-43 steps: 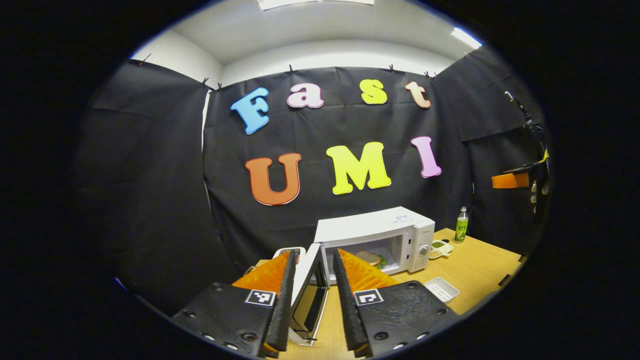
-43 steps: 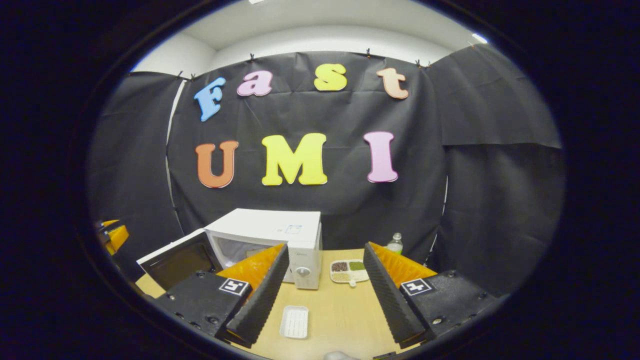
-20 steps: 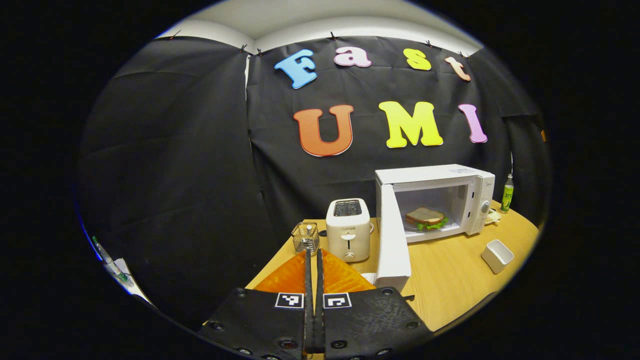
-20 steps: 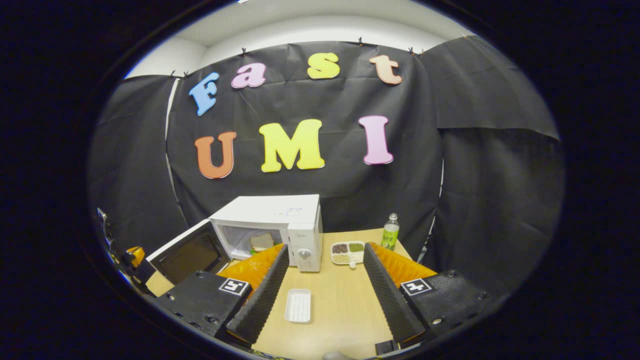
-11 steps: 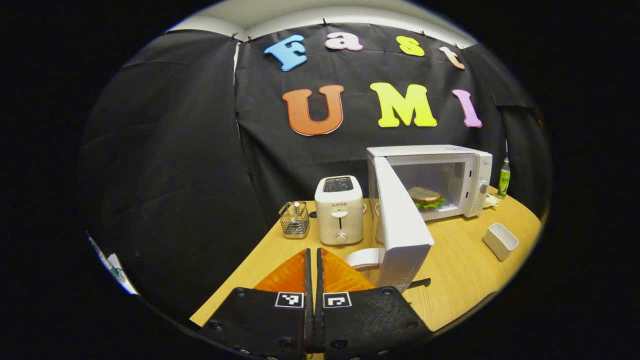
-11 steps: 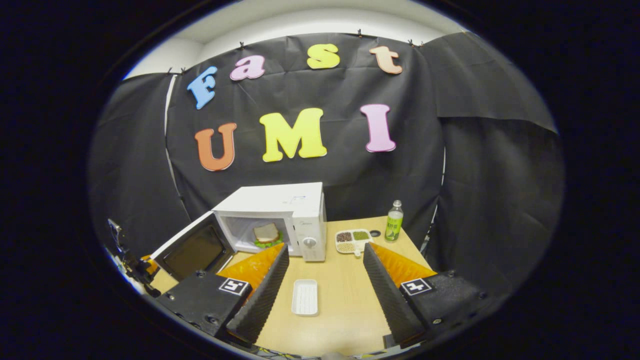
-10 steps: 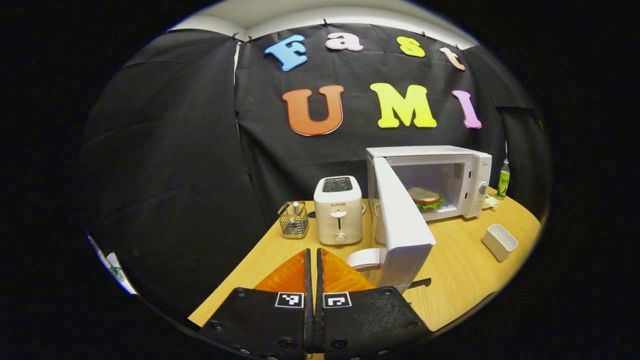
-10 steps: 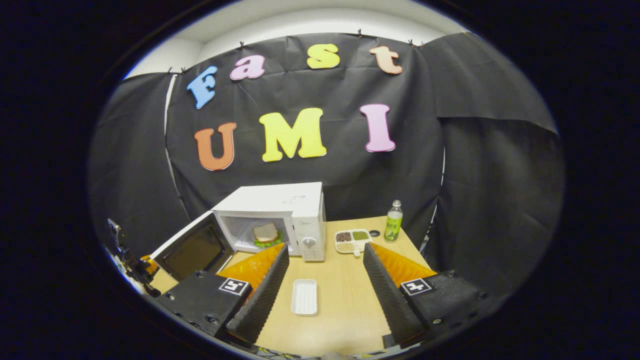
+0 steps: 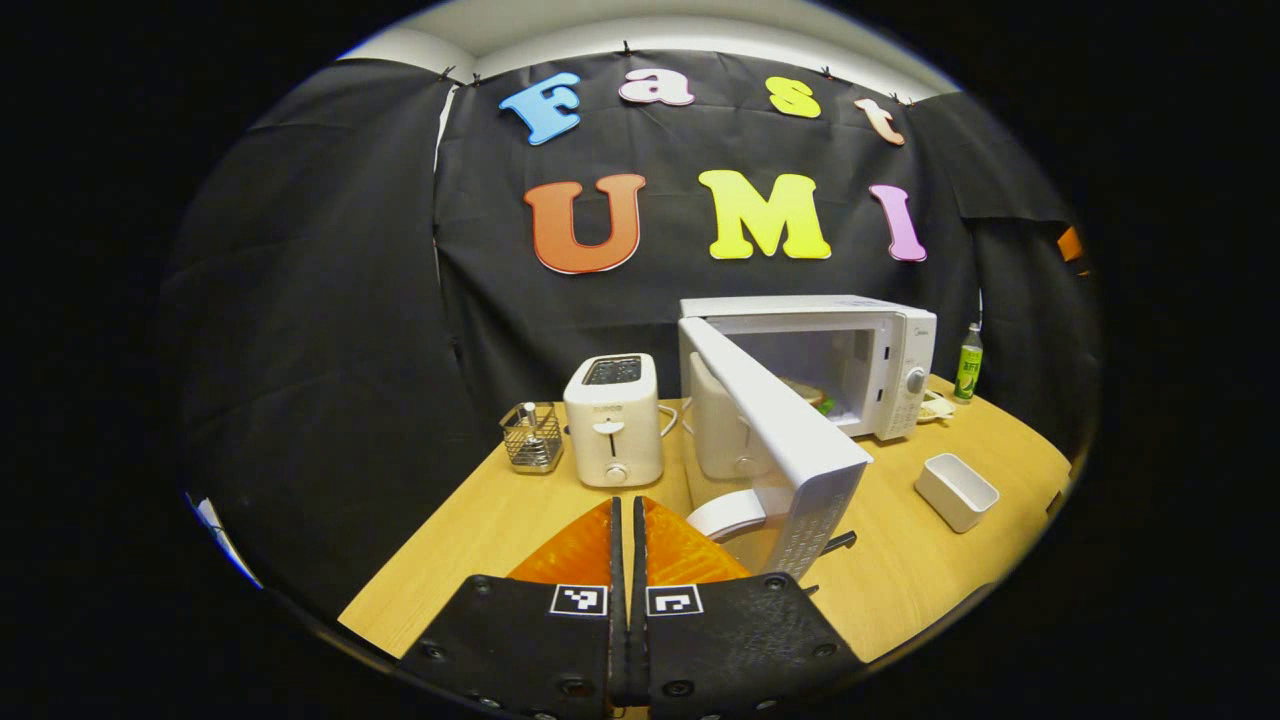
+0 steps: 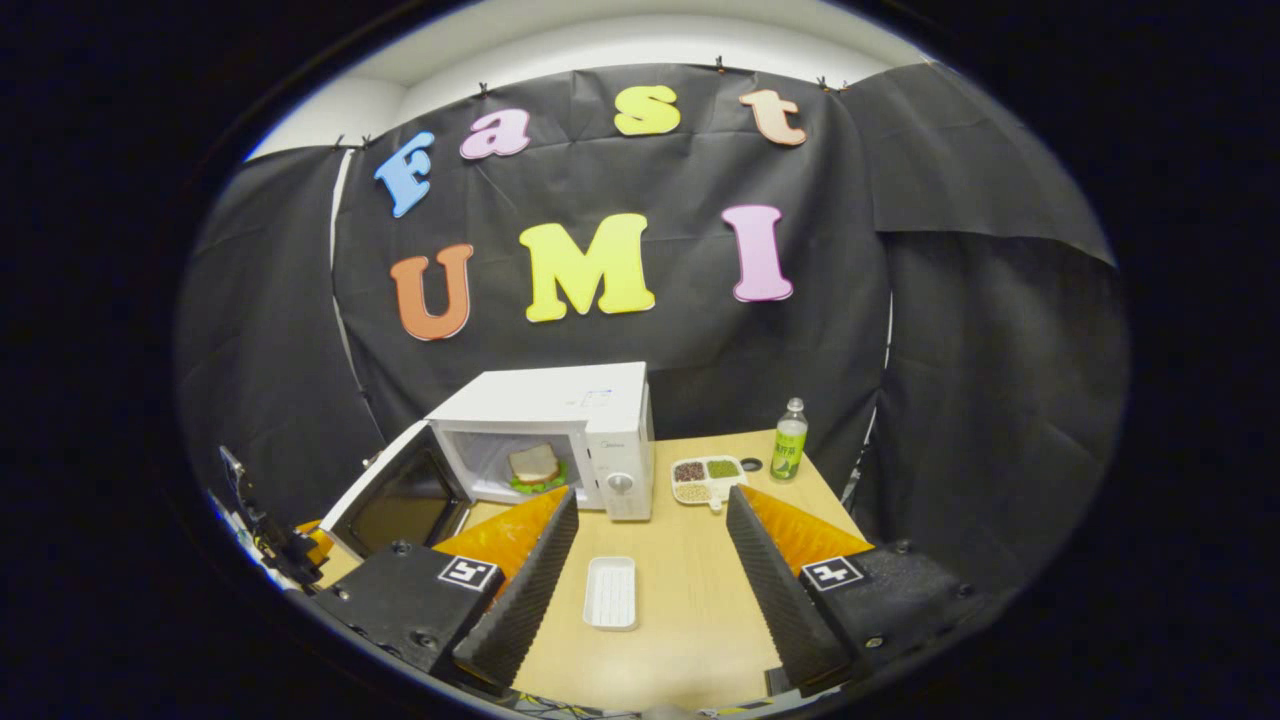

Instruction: Open the microwave oven with the left hand, put the food in, and close the microwave oven.

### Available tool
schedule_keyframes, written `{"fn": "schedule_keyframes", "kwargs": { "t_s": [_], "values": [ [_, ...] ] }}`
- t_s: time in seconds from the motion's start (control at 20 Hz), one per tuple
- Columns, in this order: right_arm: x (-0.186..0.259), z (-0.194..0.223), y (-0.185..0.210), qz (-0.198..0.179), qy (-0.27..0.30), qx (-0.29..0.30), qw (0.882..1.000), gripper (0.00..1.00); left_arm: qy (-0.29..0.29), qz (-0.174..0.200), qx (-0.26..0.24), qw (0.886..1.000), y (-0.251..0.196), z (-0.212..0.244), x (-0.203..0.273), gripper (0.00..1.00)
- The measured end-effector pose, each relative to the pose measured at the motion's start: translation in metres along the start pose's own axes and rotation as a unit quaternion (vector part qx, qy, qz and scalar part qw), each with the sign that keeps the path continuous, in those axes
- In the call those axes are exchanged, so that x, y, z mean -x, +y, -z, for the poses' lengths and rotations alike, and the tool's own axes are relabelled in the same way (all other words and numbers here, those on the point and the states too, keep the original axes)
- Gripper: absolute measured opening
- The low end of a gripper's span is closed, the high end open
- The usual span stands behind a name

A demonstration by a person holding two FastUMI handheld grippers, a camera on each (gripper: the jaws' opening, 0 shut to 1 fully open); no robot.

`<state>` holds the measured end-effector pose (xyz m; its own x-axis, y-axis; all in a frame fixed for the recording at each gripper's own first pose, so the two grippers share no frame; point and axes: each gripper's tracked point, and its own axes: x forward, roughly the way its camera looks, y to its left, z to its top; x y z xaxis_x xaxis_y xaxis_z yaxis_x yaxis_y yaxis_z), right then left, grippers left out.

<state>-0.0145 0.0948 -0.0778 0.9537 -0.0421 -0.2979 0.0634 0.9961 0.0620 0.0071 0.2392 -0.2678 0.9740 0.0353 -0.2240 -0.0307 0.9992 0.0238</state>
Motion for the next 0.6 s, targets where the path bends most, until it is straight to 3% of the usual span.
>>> {"fn": "schedule_keyframes", "kwargs": {
  "t_s": [0.6],
  "values": [
    [0.009,0.009,-0.029,0.019,0.009,-0.007,1.0,0.96,-0.008,0.106,-0.029,0.994,-0.115,-0.018,-0.013,0.0]
  ]
}}
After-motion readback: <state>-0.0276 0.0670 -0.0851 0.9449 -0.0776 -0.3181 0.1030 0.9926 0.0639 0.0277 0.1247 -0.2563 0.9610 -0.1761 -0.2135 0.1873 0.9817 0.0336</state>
